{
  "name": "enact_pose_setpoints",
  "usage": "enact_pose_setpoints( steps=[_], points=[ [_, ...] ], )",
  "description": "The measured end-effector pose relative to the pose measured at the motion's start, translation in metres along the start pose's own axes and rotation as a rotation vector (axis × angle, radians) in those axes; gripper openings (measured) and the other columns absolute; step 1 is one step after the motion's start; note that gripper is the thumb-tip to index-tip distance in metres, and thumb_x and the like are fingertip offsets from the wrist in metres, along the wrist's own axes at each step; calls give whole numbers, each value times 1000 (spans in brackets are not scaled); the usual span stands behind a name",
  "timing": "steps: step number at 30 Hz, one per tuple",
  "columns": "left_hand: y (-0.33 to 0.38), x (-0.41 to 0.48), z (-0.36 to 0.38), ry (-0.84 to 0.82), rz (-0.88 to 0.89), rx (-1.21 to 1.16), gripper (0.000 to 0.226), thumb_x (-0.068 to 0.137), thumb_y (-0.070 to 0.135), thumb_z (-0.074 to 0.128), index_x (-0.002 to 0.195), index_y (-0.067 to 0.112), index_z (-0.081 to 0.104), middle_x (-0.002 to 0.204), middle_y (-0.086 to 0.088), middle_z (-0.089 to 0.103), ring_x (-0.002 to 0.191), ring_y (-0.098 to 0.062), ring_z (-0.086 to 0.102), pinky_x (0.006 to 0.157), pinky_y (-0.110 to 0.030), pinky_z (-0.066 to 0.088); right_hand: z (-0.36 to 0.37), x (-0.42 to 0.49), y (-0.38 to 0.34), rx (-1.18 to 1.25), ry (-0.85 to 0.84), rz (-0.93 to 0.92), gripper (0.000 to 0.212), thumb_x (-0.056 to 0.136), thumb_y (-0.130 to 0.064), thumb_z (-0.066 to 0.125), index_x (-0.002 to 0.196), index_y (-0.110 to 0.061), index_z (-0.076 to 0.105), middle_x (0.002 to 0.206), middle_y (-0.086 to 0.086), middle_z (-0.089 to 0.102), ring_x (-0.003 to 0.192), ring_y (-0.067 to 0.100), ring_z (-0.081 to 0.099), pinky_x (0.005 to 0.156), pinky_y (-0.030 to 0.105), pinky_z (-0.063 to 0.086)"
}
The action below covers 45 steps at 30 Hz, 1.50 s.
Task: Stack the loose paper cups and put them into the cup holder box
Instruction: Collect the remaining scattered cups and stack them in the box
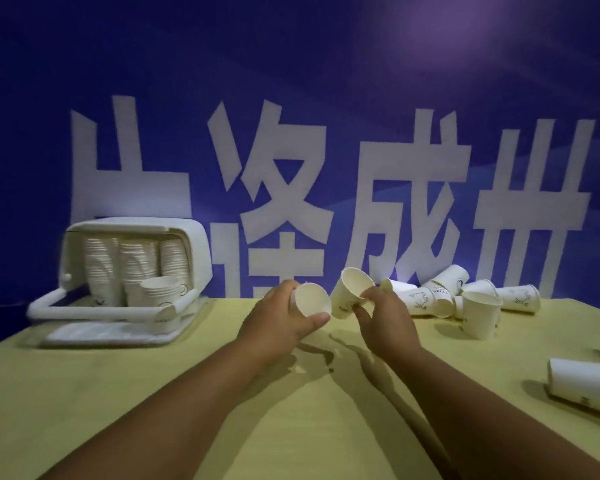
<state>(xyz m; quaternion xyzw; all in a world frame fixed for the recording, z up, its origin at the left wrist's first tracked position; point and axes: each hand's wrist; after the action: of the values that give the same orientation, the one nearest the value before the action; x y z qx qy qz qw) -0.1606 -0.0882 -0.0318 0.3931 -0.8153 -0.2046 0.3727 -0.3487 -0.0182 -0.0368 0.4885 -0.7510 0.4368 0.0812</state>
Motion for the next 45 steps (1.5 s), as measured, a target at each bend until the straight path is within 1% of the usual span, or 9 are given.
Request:
enact_pose_setpoints(
  steps=[5,10,16,22,26,29,33,38,45],
  points=[
    [-30,-1,-45,124,-25,-45,55,78,69,69,115,37,44,112,12,59,96,-9,56,64,-23,40,37,-3,-48,143,-87,-36,34,95,-23,63,128,-21,59,126,0,60,113,21,59,95,36,51],
    [-70,5,-82,252,6,-66,70,73,87,53,122,38,45,115,9,62,100,-15,60,78,-36,52,78,-7,-100,312,-108,-80,30,97,-30,59,126,-20,61,118,-2,61,104,15,59,90,31,53],
    [-111,22,-128,353,52,-32,102,61,100,41,137,32,37,126,4,56,109,-19,55,84,-40,52,125,1,-157,415,-145,-150,23,99,-31,56,119,-22,61,113,-5,60,100,12,58,73,14,45],
    [-154,36,-149,428,-13,-46,80,85,48,73,147,27,26,142,-3,46,126,-23,46,101,-44,44,164,5,-201,488,-123,-164,23,103,-29,47,122,-23,58,112,-4,53,100,13,54,82,21,44],
    [-170,41,-155,573,-43,-74,77,88,51,69,148,25,28,144,-3,39,126,-18,43,93,-34,40,178,14,-217,591,-26,-84,17,102,-27,48,117,-23,56,117,-6,42,106,12,50,82,19,42],
    [-173,42,-158,652,-14,-160,74,88,51,69,146,29,30,139,1,49,123,-20,51,92,-35,45,186,17,-218,638,32,-47,16,102,-25,50,116,-22,56,118,-6,42,109,13,51,85,20,44],
    [-173,42,-157,614,12,-202,64,94,44,66,142,41,24,130,7,49,110,-17,54,77,-27,47,186,24,-213,641,73,-53,20,100,-24,53,119,-20,58,120,-5,46,108,13,51,88,21,46],
    [-182,47,-153,567,24,34,23,101,40,54,116,29,39,121,-1,53,105,-22,52,68,-25,38,187,24,-209,633,66,-60,21,99,-25,55,120,-20,59,126,-2,48,110,14,53,91,25,49],
    [-183,47,-154,635,107,95,12,105,27,49,96,19,50,104,-3,54,91,-23,52,66,-24,39,191,24,-205,627,49,-53,18,99,-24,56,116,-21,60,127,-2,48,111,17,54,93,28,51]
  ],
)
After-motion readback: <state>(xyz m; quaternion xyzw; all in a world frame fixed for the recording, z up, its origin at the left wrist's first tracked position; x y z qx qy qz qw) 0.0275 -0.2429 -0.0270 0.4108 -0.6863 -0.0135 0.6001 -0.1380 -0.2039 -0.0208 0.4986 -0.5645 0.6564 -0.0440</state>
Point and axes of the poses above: each hand's wrist, its own x-axis towards the middle knuckle, its own z-axis out of the palm, y = z × x
